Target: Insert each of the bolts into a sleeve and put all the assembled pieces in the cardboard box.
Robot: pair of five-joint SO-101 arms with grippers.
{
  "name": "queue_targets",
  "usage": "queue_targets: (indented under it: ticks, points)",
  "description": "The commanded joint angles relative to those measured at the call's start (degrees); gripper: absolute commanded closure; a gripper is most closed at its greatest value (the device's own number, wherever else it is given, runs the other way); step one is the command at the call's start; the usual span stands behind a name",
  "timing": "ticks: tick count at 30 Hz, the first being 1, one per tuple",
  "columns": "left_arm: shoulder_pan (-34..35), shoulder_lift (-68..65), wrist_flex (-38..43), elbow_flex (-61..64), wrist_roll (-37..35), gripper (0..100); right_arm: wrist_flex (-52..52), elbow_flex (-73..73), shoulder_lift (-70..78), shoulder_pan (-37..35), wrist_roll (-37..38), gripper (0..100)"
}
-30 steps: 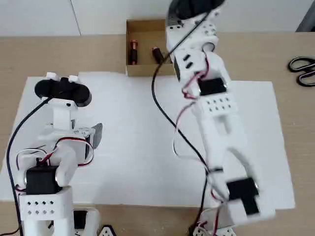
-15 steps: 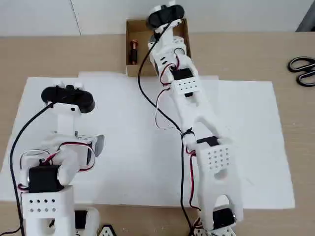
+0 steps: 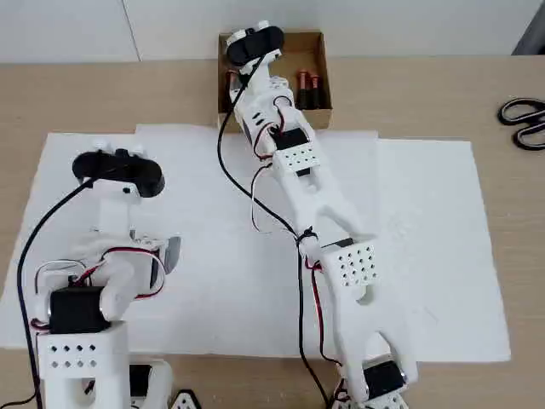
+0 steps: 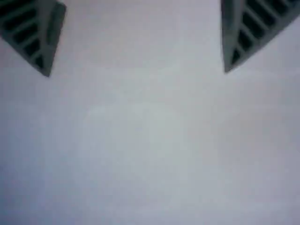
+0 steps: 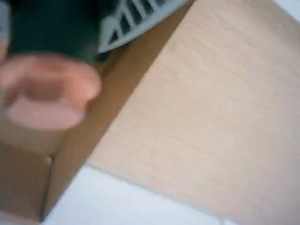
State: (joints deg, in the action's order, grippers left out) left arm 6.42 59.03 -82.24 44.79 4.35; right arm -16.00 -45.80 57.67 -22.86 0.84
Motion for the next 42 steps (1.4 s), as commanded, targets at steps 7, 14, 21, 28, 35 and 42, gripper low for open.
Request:
queue_targets:
  ticks: [7, 14, 21, 28, 35, 42]
  points:
    - [0.18, 0.88, -0.88, -0.22, 0.62, 78, 0.57, -6.68, 1.89, -0.04, 0.35, 98.6]
    - [0.18, 0.88, -0.88, -0.22, 0.62, 78, 0.04, -9.41, 4.18, -0.04, 0.35, 81.6]
    - [0.18, 0.88, -0.88, -0.22, 0.62, 78, -0.13, -13.36, 3.91, 0.48, 0.44, 81.4]
    - [-0.26, 3.08, -1.05, -4.18, 0.26, 78, -11.74, -24.7, 1.27, 1.98, 0.44, 81.5]
    - [-0.26, 13.36, -3.34, -15.25, 0.26, 78, -38.81, -50.73, -6.55, 1.19, 0.44, 81.5]
    - [-0.26, 23.21, -4.04, -15.6, 0.26, 78, -60.79, -50.55, -23.69, 1.27, 4.57, 81.4]
